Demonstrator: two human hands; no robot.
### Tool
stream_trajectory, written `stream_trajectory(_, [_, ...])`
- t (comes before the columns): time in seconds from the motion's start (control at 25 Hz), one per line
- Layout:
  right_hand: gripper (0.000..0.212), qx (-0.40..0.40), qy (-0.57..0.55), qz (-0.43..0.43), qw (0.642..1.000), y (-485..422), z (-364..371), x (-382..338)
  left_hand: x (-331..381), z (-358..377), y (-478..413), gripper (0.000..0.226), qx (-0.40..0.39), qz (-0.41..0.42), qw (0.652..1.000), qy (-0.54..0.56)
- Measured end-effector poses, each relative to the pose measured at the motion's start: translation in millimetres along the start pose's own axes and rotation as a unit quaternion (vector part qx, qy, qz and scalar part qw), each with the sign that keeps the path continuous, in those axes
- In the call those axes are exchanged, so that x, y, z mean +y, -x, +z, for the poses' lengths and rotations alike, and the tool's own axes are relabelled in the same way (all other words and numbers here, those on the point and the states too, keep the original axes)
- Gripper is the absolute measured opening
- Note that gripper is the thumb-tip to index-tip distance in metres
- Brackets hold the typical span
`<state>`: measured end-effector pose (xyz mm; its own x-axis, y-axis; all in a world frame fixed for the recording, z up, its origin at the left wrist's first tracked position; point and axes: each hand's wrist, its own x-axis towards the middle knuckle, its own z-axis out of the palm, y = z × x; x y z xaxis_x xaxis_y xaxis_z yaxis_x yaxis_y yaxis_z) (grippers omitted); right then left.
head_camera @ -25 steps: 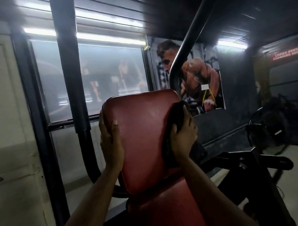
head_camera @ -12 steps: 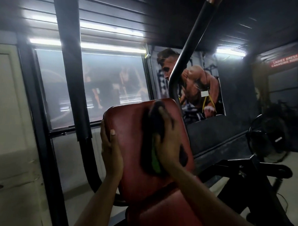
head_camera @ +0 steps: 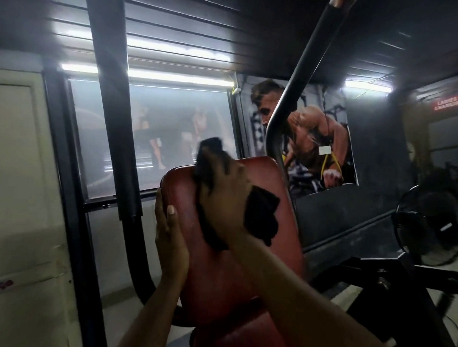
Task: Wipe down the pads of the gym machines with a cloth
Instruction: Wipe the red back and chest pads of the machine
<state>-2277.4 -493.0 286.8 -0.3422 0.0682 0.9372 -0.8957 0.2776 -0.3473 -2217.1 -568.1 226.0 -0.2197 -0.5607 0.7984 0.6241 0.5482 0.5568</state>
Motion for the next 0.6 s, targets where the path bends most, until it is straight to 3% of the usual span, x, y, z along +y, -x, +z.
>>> stream_trajectory(0.08, [0.057,-0.033,-0.024,-0.051,0.998,19.2,0.2,-24.7,0.2,-0.4,-1.1,0.071,-0.024,-0.018,0.998,0.046])
stream_trajectory(0.28, [0.056,-0.127,-0.056,-0.092,0.986,27.9,-26.1,2.6,19.3,-2.8,8.7,0.061,-0.030,-0.054,0.998,0.004])
stream_trajectory(0.44, [0.058,-0.130,-0.112,-0.020,0.985,67.8,-68.5,33.2,25.6,-36.4,67.7,0.080,-0.046,-0.125,0.991,-0.010])
stream_trajectory(0.6, [0.062,-0.066,-0.149,0.124,0.979,145.4,-104.9,61.7,2.6,-64.8,171.0,0.052,-0.053,-0.144,0.986,-0.061])
